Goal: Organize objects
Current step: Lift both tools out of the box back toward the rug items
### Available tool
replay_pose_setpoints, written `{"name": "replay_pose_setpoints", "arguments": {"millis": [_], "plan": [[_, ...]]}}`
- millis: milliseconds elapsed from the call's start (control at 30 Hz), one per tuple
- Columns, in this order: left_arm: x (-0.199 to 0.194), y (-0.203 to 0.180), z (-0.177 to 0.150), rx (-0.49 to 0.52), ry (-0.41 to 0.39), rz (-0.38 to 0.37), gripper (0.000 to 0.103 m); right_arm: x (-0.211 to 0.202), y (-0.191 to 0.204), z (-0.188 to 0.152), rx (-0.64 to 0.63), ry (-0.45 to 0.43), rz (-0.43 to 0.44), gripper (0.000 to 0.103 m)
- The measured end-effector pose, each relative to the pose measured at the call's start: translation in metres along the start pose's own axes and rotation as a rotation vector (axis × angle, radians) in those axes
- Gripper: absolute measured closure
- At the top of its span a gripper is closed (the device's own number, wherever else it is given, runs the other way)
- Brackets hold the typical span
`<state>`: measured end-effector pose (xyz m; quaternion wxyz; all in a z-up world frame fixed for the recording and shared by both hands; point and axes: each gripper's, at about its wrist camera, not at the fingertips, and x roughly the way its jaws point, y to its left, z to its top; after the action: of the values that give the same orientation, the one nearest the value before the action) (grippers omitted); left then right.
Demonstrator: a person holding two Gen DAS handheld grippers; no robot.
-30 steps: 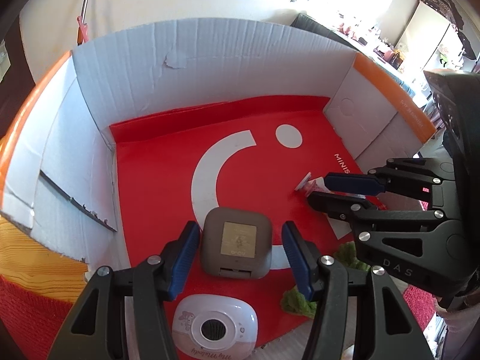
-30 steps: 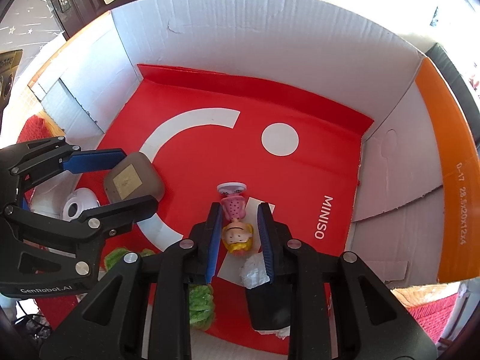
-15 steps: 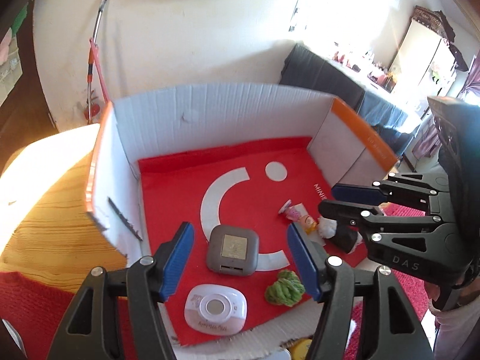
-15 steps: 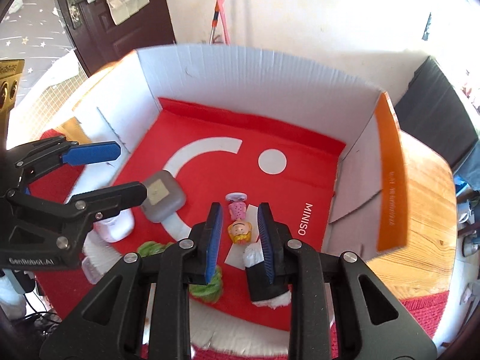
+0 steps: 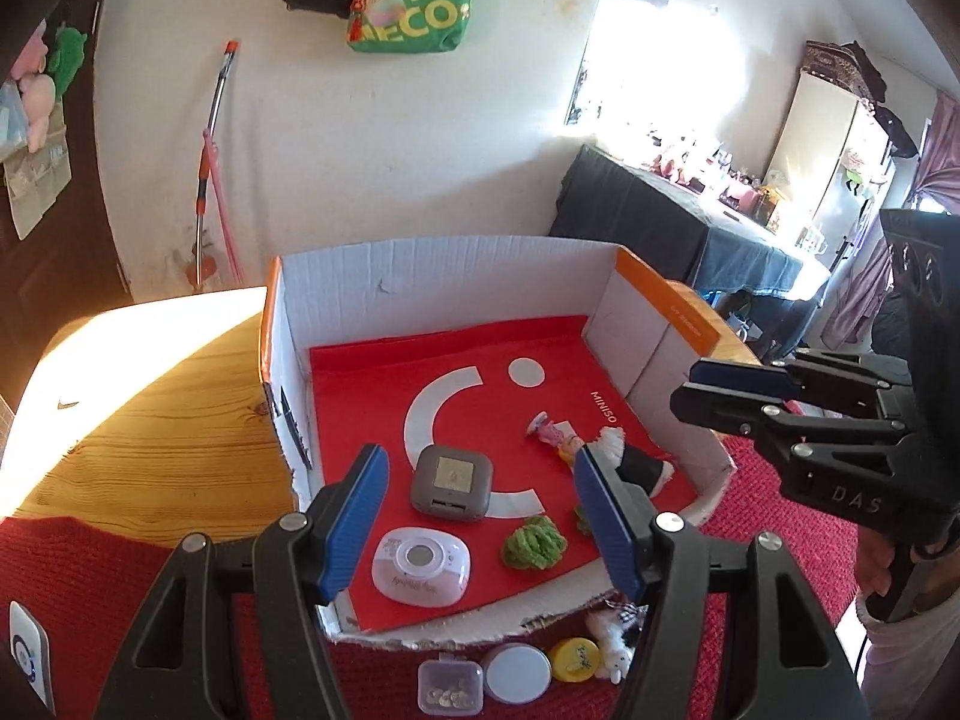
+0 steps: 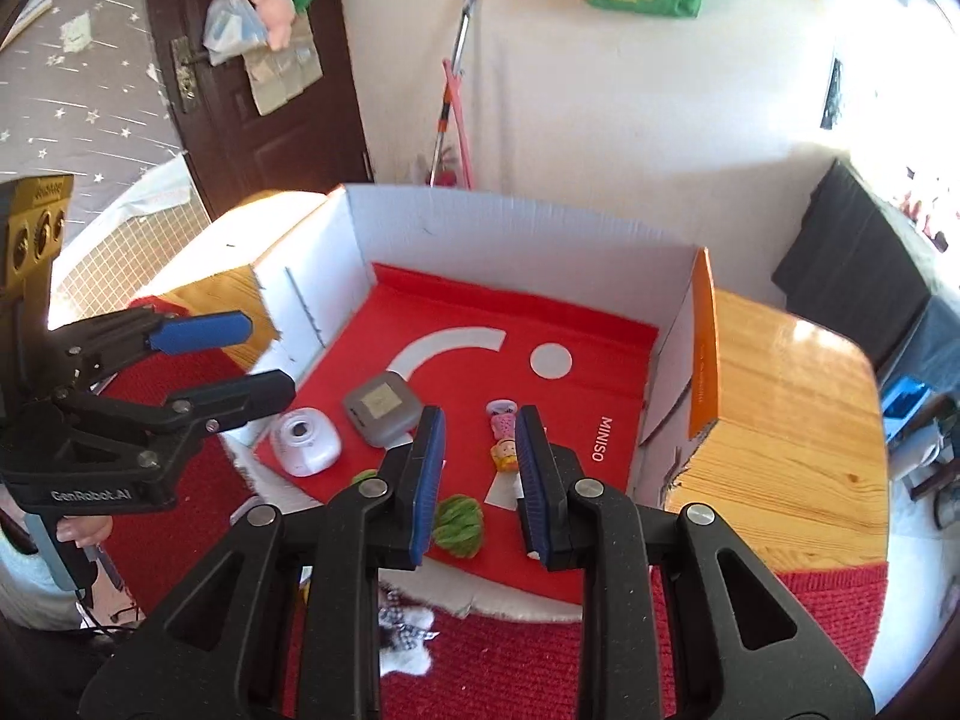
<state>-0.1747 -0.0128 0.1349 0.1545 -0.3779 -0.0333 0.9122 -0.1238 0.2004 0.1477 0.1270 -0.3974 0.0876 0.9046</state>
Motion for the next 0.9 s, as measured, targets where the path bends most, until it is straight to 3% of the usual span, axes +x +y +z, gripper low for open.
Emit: {"name": "replay_pose_setpoints", "arguments": {"millis": [633, 733, 800, 900], "plan": [[-0.053, -0.027, -0.056, 0.060, -0.094, 0.011, 0.029, -0.052, 0.025, -0.056, 0.009, -0.118, 0.001, 0.078], [-0.057, -0.030, -0.066, 0.068, -0.103, 0.009, 0.028, -0.057, 0.028, -0.066, 0.017, -0.134, 0.001, 0.069], [-0.059, -0.030, -0.073, 0.063, -0.101, 0.002, 0.027, -0.059, 0.030, -0.074, 0.019, -0.143, 0.006, 0.046], [-0.057, -0.029, -0.085, 0.049, -0.083, -0.024, 0.027, -0.061, 0.037, -0.085, 0.008, -0.152, -0.013, 0.045]]}}
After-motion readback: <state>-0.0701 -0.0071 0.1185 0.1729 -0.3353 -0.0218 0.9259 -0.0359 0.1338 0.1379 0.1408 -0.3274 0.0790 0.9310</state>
